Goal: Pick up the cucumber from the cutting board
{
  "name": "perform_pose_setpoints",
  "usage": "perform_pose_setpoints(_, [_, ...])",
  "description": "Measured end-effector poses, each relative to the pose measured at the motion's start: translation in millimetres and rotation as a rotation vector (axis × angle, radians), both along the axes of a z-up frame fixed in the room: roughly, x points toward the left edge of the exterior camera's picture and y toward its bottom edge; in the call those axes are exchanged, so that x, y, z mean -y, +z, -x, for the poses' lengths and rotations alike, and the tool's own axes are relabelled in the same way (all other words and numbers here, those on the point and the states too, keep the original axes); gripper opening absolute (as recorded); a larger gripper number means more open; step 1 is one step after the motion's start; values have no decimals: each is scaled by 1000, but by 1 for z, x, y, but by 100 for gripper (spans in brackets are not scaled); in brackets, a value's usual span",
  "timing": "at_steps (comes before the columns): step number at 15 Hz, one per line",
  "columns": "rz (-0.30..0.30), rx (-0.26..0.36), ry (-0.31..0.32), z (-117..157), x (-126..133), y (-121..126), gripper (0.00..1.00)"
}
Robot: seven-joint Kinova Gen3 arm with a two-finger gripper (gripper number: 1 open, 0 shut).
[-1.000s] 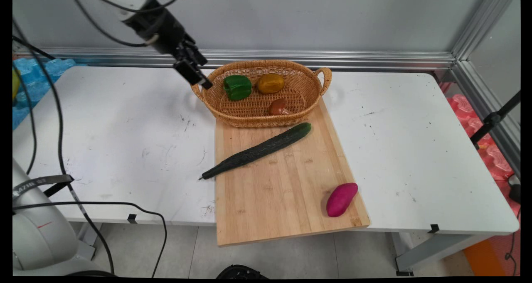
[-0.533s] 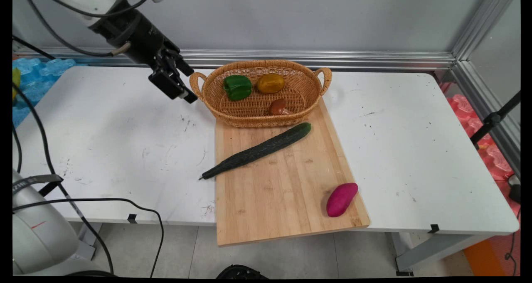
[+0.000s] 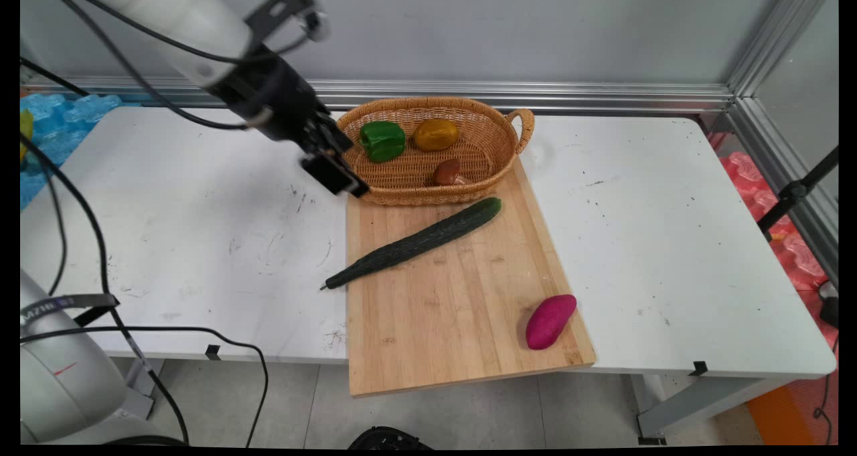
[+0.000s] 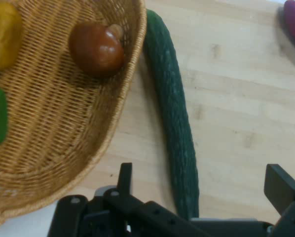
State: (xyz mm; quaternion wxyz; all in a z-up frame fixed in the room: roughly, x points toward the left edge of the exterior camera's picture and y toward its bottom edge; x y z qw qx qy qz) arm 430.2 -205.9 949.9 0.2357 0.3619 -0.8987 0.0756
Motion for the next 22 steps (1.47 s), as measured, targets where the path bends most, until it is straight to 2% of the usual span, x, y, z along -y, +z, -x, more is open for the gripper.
perform_pose_setpoints(7, [-38, 54, 91, 58, 22, -47, 100])
perform_pose_setpoints(14, [-83, 109, 153, 92, 40, -88, 100])
perform_pose_setpoints(22, [-144, 167, 182, 121, 56, -133, 100])
